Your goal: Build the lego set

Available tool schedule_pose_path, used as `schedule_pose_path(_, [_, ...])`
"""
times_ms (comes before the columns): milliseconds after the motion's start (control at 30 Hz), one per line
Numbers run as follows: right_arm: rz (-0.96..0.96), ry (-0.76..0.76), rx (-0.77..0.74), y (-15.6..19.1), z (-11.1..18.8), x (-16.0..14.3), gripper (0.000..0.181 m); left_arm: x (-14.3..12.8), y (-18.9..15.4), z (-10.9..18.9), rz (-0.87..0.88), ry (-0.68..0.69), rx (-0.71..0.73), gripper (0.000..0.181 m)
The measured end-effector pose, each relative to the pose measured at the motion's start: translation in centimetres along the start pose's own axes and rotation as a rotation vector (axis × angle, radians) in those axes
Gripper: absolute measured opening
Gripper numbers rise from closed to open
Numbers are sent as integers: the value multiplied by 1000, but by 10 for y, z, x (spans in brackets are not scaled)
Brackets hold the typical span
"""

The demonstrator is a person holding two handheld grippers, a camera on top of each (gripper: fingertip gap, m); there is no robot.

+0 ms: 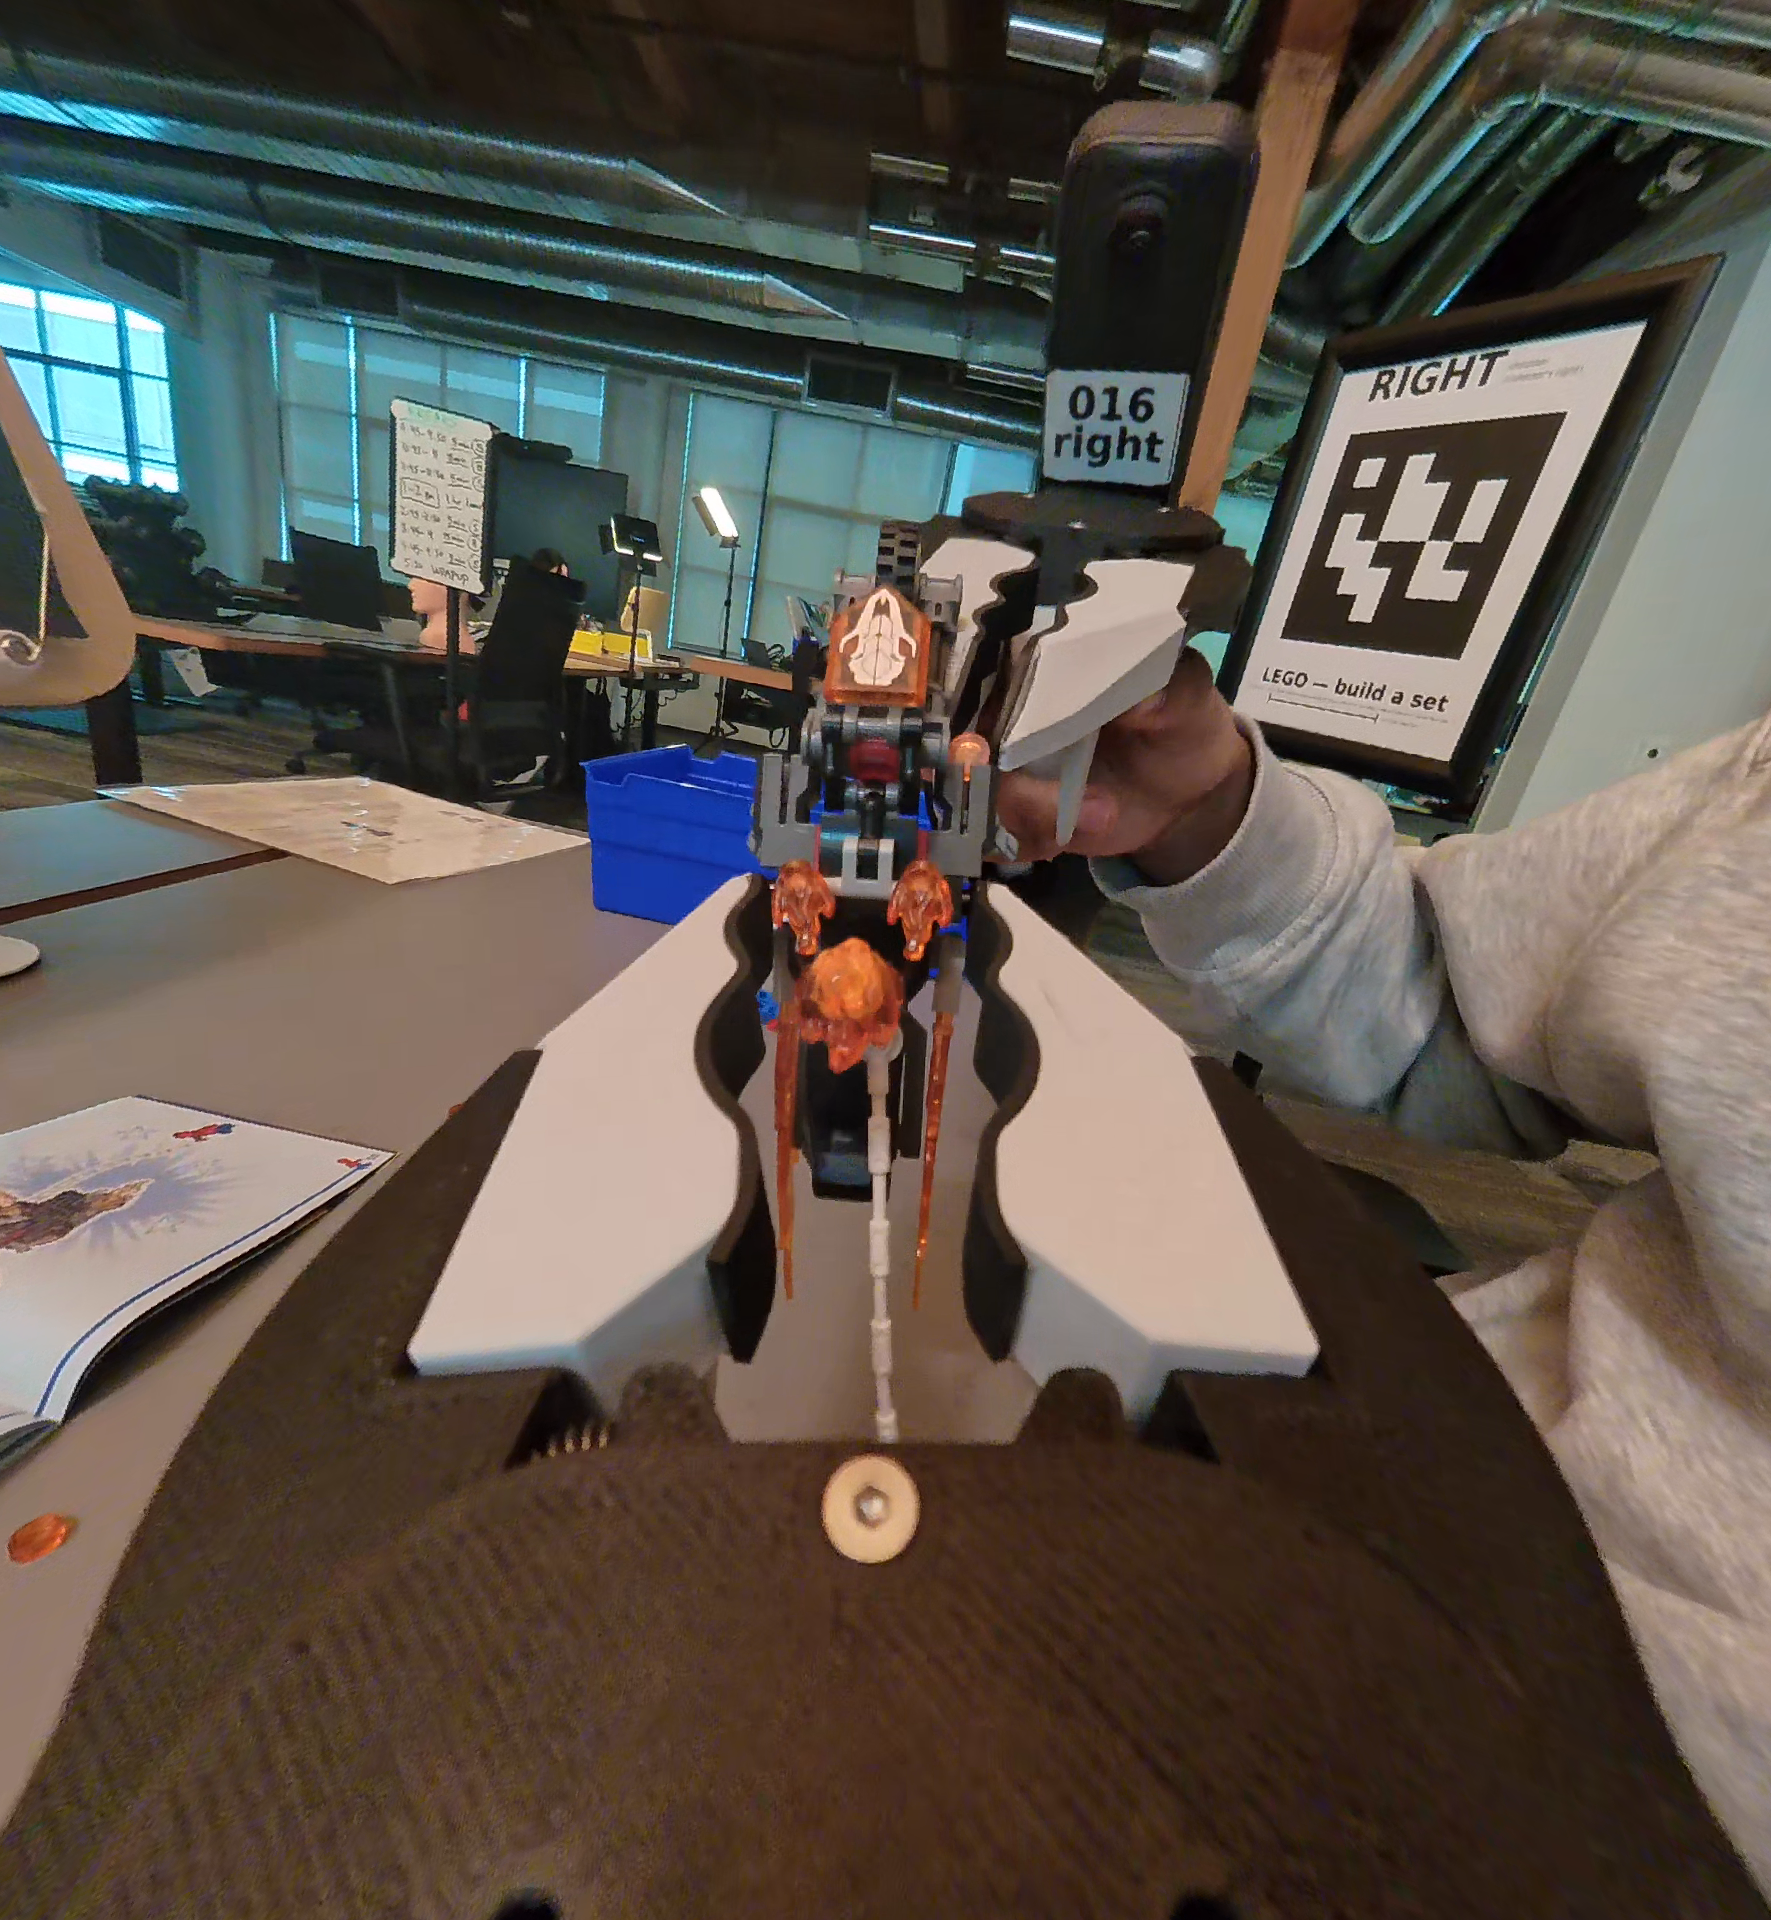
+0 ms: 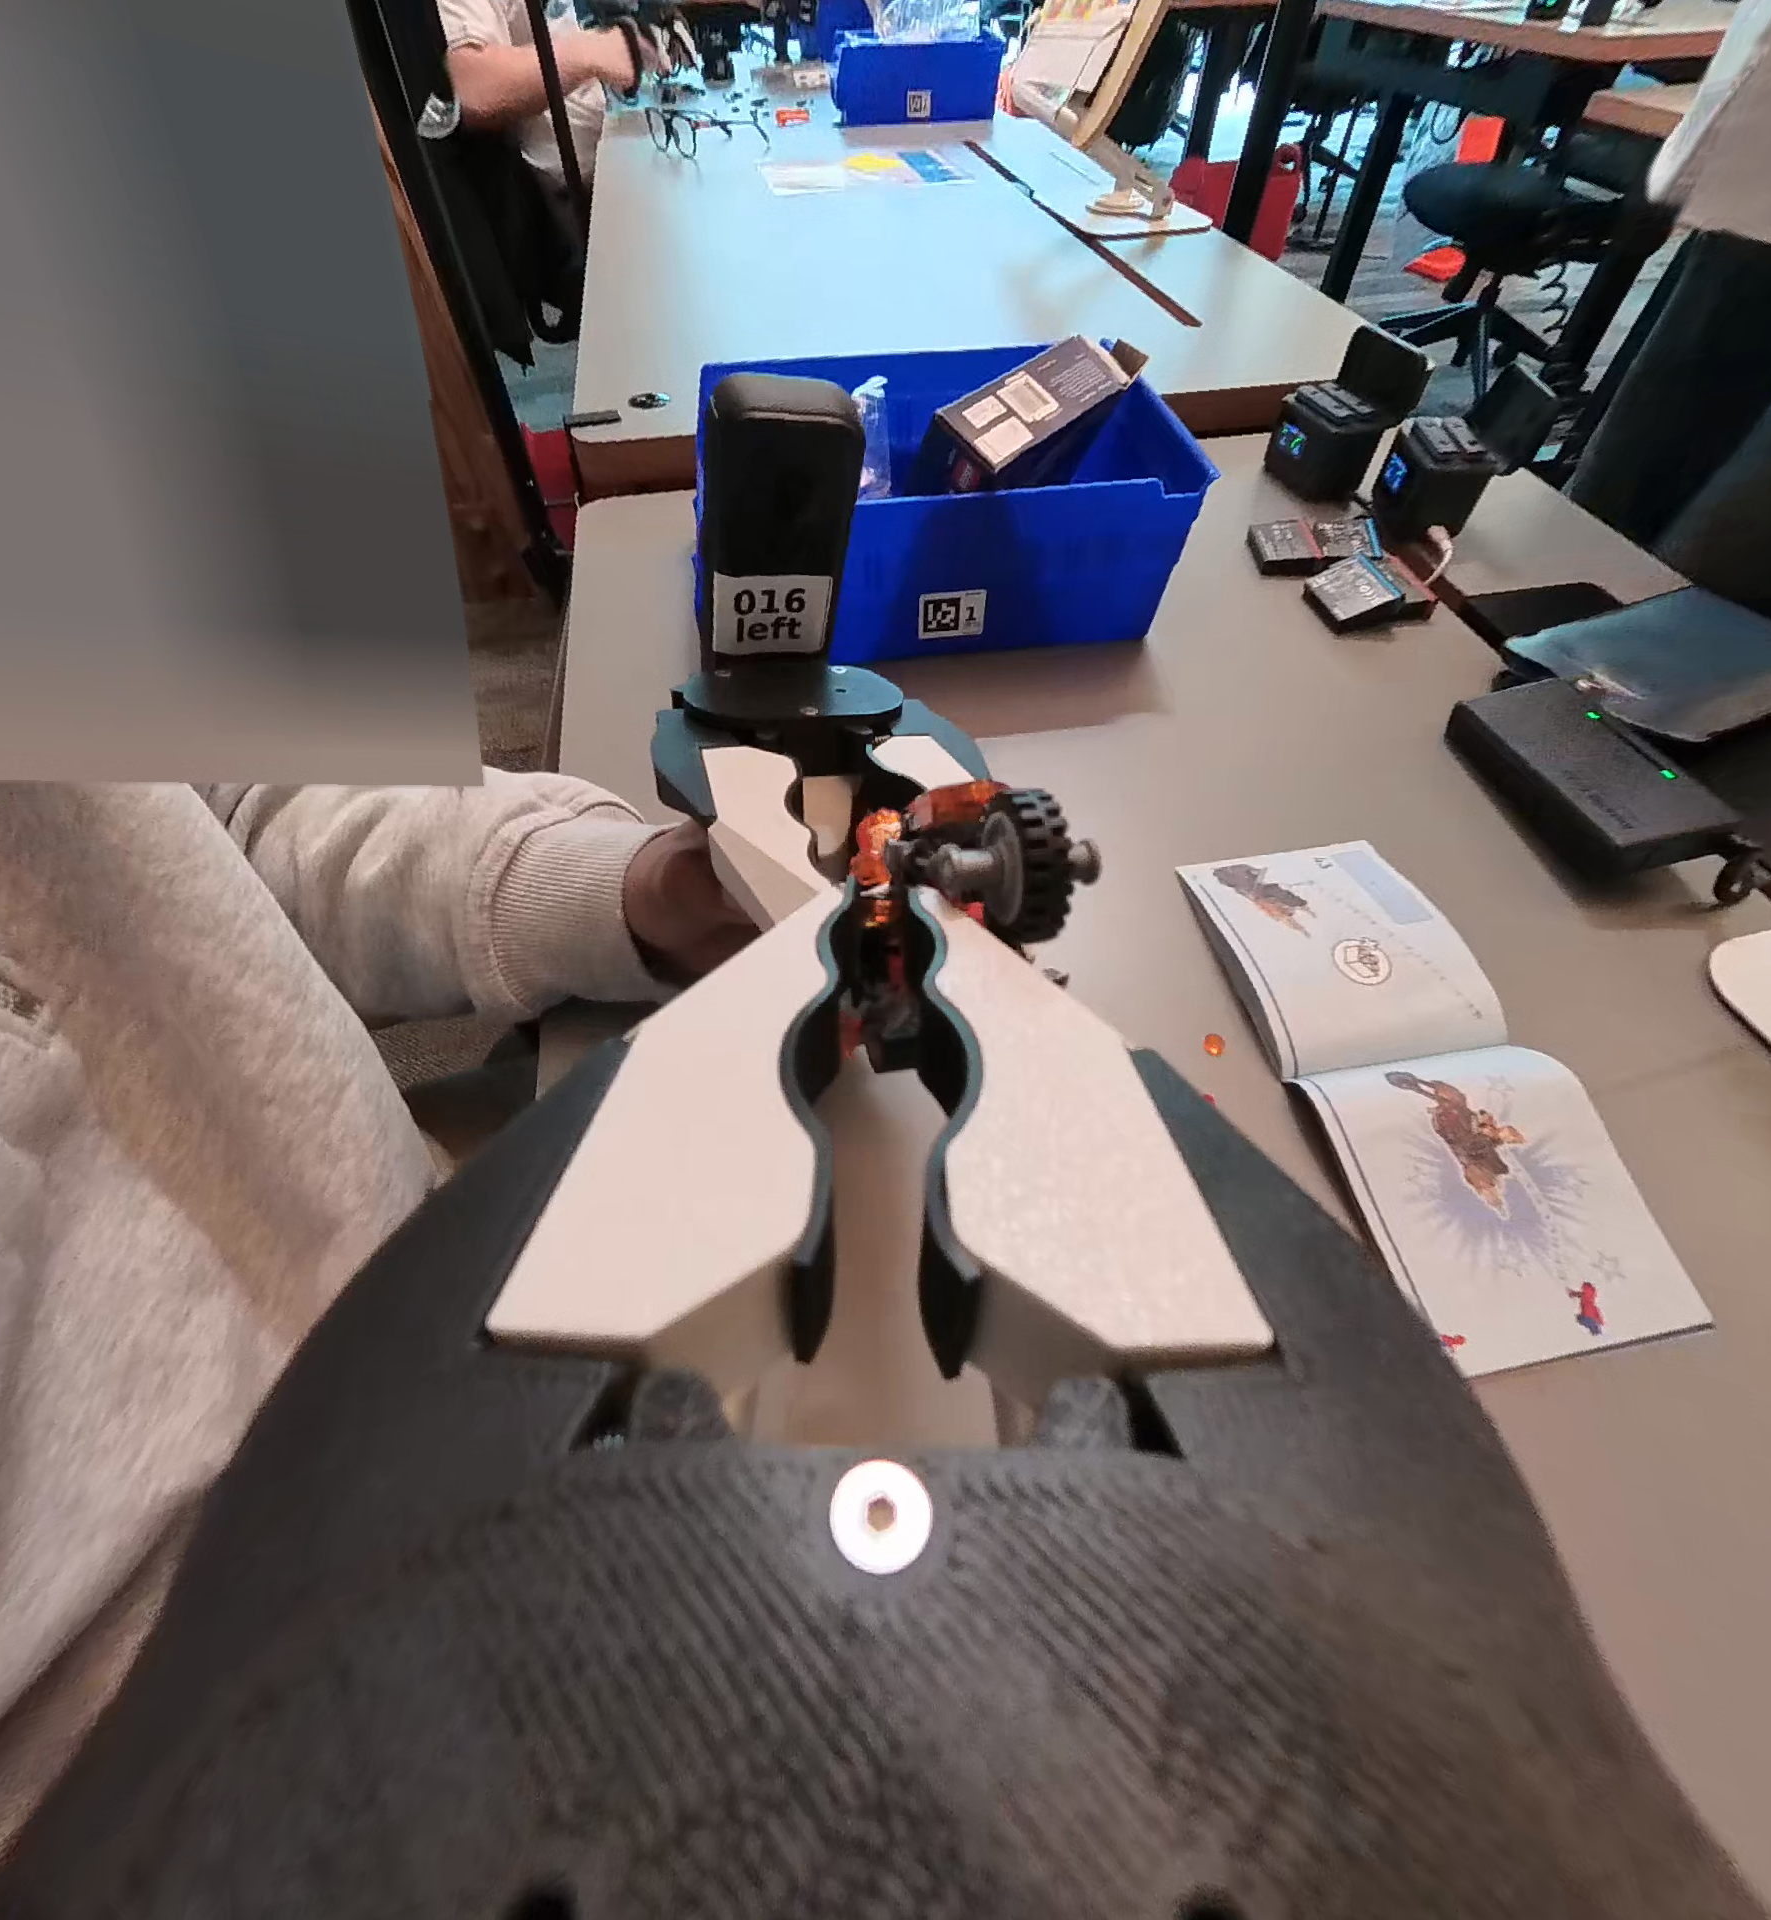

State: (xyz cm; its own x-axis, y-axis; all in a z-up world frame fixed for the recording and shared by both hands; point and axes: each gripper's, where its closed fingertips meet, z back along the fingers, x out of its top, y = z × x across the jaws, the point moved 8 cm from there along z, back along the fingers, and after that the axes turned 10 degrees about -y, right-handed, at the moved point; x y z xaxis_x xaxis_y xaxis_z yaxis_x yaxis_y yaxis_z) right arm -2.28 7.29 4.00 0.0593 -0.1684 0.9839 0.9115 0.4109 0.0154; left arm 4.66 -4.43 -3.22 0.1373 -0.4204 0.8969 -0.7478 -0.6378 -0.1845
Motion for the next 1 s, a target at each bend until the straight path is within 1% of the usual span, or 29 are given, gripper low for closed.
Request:
schedule_pose_path(500, [19,-15,-5,1,-1,2,10,1,0,1,35,-31,-13,34])
schedule_pose_path(633, [12,-3,-47,-2,4,-2,15,1,4,3,41,-37,28,35])
schedule_pose_path(733, [-22,8,-107,-5,16,-12,19,5,13,10,63,-75,105,35])
schedule_pose_path(800, [-37,2,-176,-8,33,-18,19,8,19,16,93,-115,140,35])
schedule_pose_path(867, [-48,6,-277,-13,53,-28,16,10,24,21,118,-151,172,34])
schedule_pose_path(933, [-61,52,-381,-21,70,-49,17,11,27,24,133,-170,196,34])
schedule_pose_path(1000, [-120,101,-426,-25,75,-77,18,11,29,26,129,-181,226,34])
